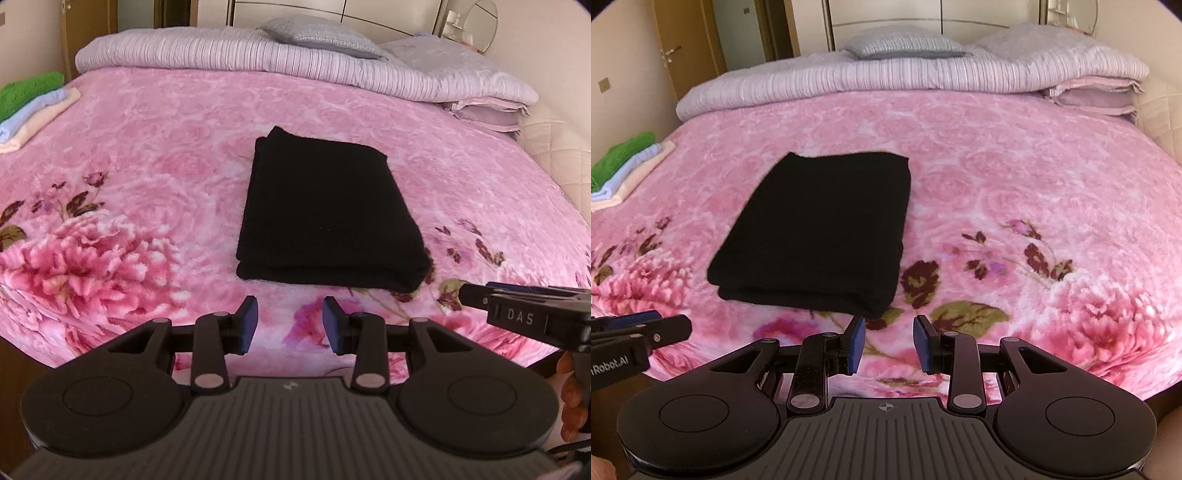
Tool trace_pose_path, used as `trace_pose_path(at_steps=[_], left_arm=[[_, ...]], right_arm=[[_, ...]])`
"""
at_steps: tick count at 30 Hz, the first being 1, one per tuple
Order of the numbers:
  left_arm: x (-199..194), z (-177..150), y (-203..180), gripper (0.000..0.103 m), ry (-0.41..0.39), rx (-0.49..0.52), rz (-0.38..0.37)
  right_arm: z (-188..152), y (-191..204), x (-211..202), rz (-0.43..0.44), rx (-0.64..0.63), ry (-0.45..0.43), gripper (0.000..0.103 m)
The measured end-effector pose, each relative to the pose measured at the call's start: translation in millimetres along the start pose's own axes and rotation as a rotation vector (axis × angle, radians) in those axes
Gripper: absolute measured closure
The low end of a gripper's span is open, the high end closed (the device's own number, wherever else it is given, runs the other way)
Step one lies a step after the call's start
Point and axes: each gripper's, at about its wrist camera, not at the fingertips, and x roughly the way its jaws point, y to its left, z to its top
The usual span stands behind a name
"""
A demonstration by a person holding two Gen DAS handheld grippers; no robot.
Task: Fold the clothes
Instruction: 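Open both grippers and withdraw from the folded black bundle, then grasp the folded black bundle's sides with both grippers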
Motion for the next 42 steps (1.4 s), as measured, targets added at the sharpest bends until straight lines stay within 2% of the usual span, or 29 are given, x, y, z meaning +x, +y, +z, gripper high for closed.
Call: trace_pose_path(at_steps=[5, 8, 13, 15, 18, 24, 25, 26, 28, 33, 42], left_arm=[[22, 8, 17, 0.068, 0.034, -0.062, -0.064], [36, 14, 38, 0.068, 0.053, -0.154, -0.121], [60, 30, 86, 0.067, 0.056, -0.358, -0.223], [70, 37, 98, 0.065, 0.047, -0.396, -0.252], [89, 46, 112, 0.064, 0.039, -0.439, -0.287], [132, 56, 130, 0.064, 0.051, -0.495, -0.361], [137, 57, 131, 0.063, 0.055, -0.495, -0.374], [142, 59, 132, 0.063, 0.061, -0.49, -0.382], [152, 61, 134, 0.061, 0.071, -0.481, -0.397], [167, 65, 137, 0.055, 0.102, -0.48, -0.433], [183, 69, 143, 0.055, 0.123, -0.552, -0.509]], right_arm=[[4, -14, 22, 0.018, 0.04, 0.034, 0.07], [2, -44, 36, 0.134, 0.174, 0.049, 0.07], [-3, -103, 59, 0.343, 0.508, 0.073, 0.069], [-4, -122, 68, 0.4, 0.614, 0.076, 0.069], [-2, -136, 79, 0.454, 0.695, 0.071, 0.067], [5, -132, 99, 0.517, 0.702, 0.073, 0.062], [6, -132, 102, 0.527, 0.703, 0.073, 0.056], [7, -131, 105, 0.538, 0.704, 0.074, 0.044], [10, -128, 110, 0.543, 0.695, 0.062, 0.033], [16, -130, 122, 0.544, 0.711, 0.071, 0.031], [31, -140, 144, 0.596, 0.739, 0.107, 0.031]])
